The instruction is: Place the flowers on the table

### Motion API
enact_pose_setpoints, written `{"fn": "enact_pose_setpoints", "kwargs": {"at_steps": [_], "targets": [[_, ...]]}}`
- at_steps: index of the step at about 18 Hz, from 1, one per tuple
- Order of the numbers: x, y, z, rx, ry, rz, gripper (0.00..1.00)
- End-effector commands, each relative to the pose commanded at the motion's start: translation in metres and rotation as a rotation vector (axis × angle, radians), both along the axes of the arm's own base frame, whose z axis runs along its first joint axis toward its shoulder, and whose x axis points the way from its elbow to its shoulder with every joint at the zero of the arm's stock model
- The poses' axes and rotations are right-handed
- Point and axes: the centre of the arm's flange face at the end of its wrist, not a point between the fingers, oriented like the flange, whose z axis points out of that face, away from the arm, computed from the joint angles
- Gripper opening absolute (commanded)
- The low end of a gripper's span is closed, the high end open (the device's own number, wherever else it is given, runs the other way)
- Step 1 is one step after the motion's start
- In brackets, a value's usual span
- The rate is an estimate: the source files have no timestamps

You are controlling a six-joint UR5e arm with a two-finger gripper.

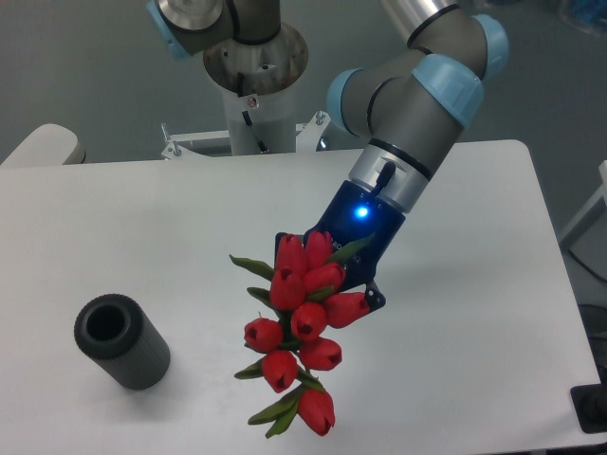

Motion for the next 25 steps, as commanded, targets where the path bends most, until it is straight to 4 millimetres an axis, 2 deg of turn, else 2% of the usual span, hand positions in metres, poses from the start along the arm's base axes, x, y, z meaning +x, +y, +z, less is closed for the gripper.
{"fn": "enact_pose_setpoints", "kwargs": {"at_steps": [25], "targets": [[-0.0022,-0.0083,0.0038,0.005,0.045,-0.004,0.29]]}}
